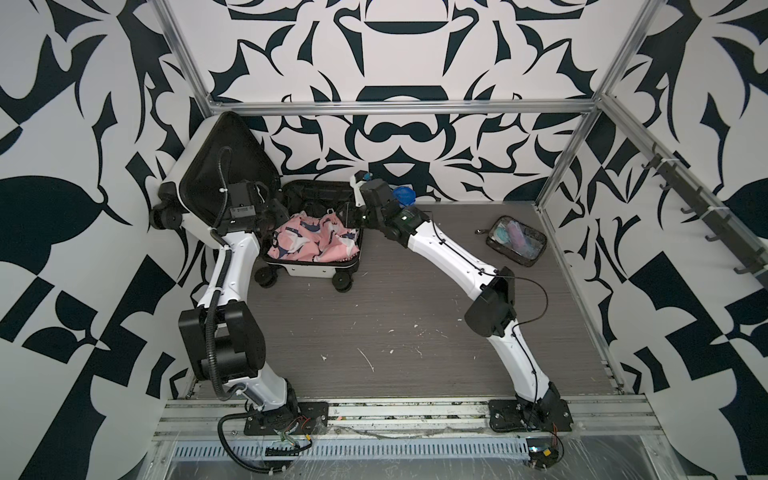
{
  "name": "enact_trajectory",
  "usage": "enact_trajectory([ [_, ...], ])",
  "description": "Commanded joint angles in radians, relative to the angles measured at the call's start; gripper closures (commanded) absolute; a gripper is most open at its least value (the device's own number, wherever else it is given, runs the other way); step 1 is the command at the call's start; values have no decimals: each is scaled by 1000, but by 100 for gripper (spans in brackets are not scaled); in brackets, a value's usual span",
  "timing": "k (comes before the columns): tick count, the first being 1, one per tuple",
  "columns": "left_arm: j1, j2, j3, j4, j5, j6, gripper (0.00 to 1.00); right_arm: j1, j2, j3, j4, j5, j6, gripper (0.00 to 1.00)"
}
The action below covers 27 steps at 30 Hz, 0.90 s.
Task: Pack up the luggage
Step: 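Carry the folded pink shorts with both grippers into the suitcase, then open both grippers and press the shorts flat inside the suitcase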
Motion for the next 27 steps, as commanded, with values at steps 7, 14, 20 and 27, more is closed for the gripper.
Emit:
enact_trajectory([
  [7,-29,221,53,-12,53,7,71,24,143,65,-19,-20,21,77],
  [14,-31,392,186,-81,5,16,75,-2,229,71,-47,46,50,82],
  [20,-31,503,296,-155,-28,19,75,-13,267,123,-41,63,65,84],
  [27,-30,524,326,-168,12,12,67,-12,235,130,-22,12,59,81],
])
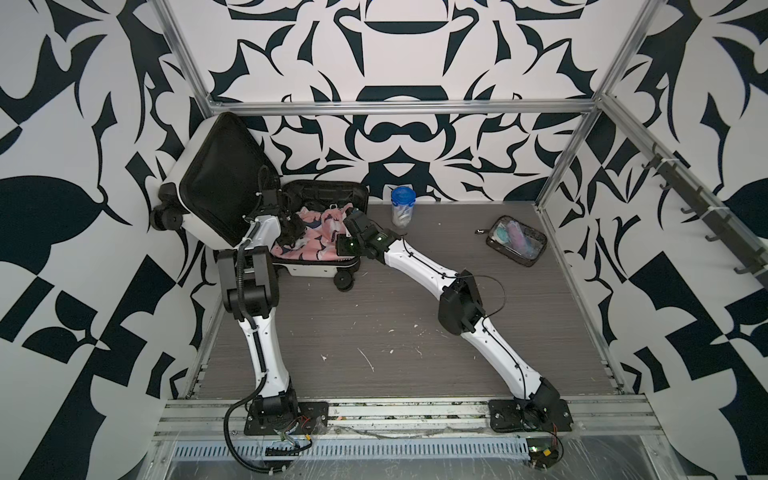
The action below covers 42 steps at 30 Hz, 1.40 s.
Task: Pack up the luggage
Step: 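Open both grippers and press the shorts flat inside the suitcase, then withdraw the left gripper while the right reaches to the clear toiletry pouch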
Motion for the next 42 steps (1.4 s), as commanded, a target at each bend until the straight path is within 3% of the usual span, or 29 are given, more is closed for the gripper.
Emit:
enact_trajectory([
  [1,0,-15,9,-17,40,-2,64,-4,-75,32,27,-30,-2,79],
  [5,-2,-112,-44,65,116,-11,46,-5,-178,-30,60,-74,-26,70],
  [9,-5,-239,-98,136,163,-27,38,-5,-313,-90,58,-77,-79,65],
  [15,-5,-480,-243,295,239,-81,25,-6,-589,-308,9,40,-219,59],
  [16,-4,-528,-282,336,250,-95,21,-10,-651,-374,10,71,-244,59],
  [17,-5,-575,-319,381,262,-108,0,-14,-700,-432,10,103,-260,57],
  [23,-5,-805,-518,625,331,-197,1,-142,-1038,-824,33,216,-276,48],
  [27,-4,-888,-640,766,340,-323,1,-362,-1246,-1083,69,138,-177,38],
  [33,-23,-841,-649,829,527,-418,1,-646,-1433,-1318,46,29,-155,27],
  [36,-124,-856,-633,669,449,-316,1,-775,-1456,-1363,-10,-10,-149,26],
  [39,-314,-888,-641,534,307,-154,1,-898,-1445,-1399,-32,-92,-116,29],
  [42,-493,-888,-705,514,195,-107,1,-1006,-1425,-1452,-19,-167,-81,32],
])
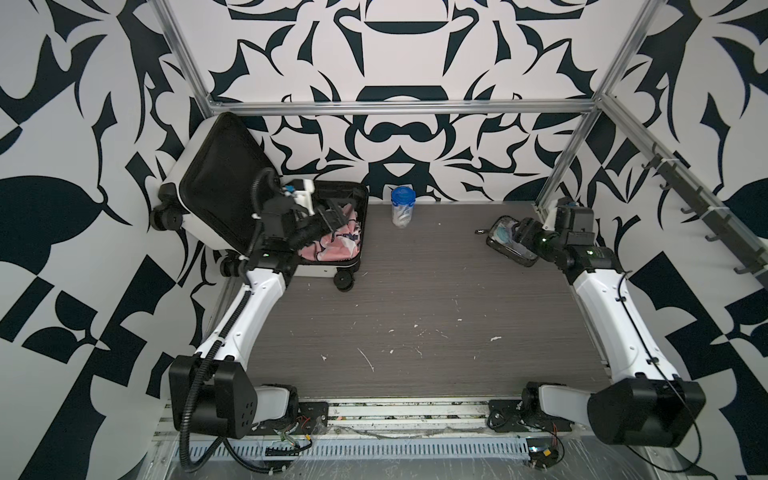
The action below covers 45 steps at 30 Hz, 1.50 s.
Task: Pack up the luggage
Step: 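Withdraw the left gripper while the right reaches to the clear toiletry pouch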
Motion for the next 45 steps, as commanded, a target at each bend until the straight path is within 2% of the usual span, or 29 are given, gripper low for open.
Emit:
enact_trajectory([
  [1,-164,-67,-73,-86,-144,102,1,-97,18,-58,0,-119,54,33],
  [7,-433,-52,-234,-13,-290,49,0,-255,54,-156,75,-211,91,33],
  [9,-501,0,-279,20,-325,33,0,-290,71,-179,100,-234,102,31],
  [13,-561,64,-359,109,-325,-50,1,-319,136,-187,138,-251,107,30],
  [17,-565,104,-409,168,-314,-117,0,-328,228,-182,200,-296,130,31],
  [23,-562,95,-416,160,-349,-97,1,-328,354,-151,270,-323,186,40],
  [37,-465,95,-439,163,-284,-80,1,-328,507,-116,452,-270,304,49],
  [45,-448,97,-445,163,-275,-78,1,-328,590,-90,545,-267,370,52],
])
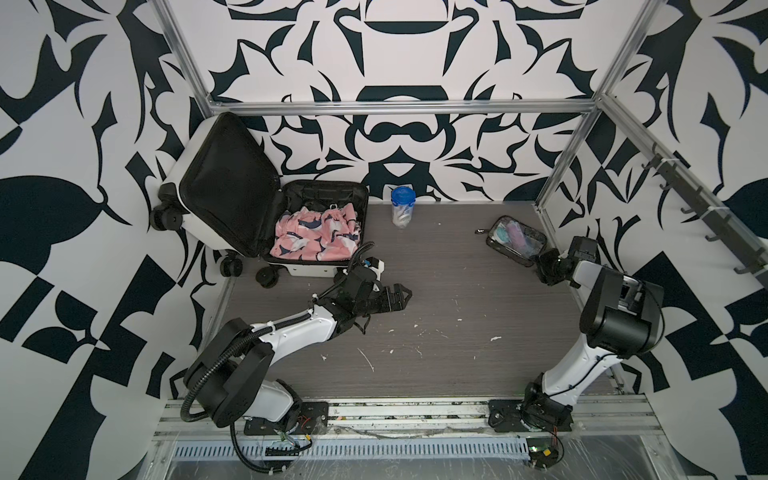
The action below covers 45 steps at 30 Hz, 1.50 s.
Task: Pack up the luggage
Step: 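Withdraw the left gripper while the right reaches to the clear toiletry pouch, then grasp the clear pouch edge with the right gripper and drag it toward the left gripper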
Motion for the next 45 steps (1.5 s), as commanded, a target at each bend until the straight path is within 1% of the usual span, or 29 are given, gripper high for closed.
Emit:
enact_trajectory([
  [1,4,-12,-15,14,11,4,1,-2,10,43,89,7,51,52],
  [5,6,-16,-13,8,10,7,1,-2,24,30,149,2,82,53],
  [12,6,-28,-11,-2,5,3,1,-1,47,19,237,-16,119,57],
  [15,6,-35,-12,-6,0,1,1,-1,74,35,240,-23,131,63],
  [19,6,-44,-12,-15,-6,0,1,-1,105,40,262,-26,147,68],
  [26,6,-55,-12,-31,-17,0,1,7,140,57,282,-38,158,85],
  [28,6,-55,-11,-32,-21,-3,1,11,136,54,284,-41,155,91],
  [31,7,-53,-3,-37,-23,-3,1,22,114,40,283,-55,145,99],
  [32,9,-50,2,-40,-22,-2,1,28,99,28,279,-58,140,100],
  [36,35,-35,29,-65,4,0,1,59,22,-42,259,-58,120,100],
  [39,54,-29,52,-90,18,5,1,98,-54,-124,255,-49,108,100],
  [45,77,-26,99,-149,51,24,1,226,-213,-300,243,-9,84,100],
])
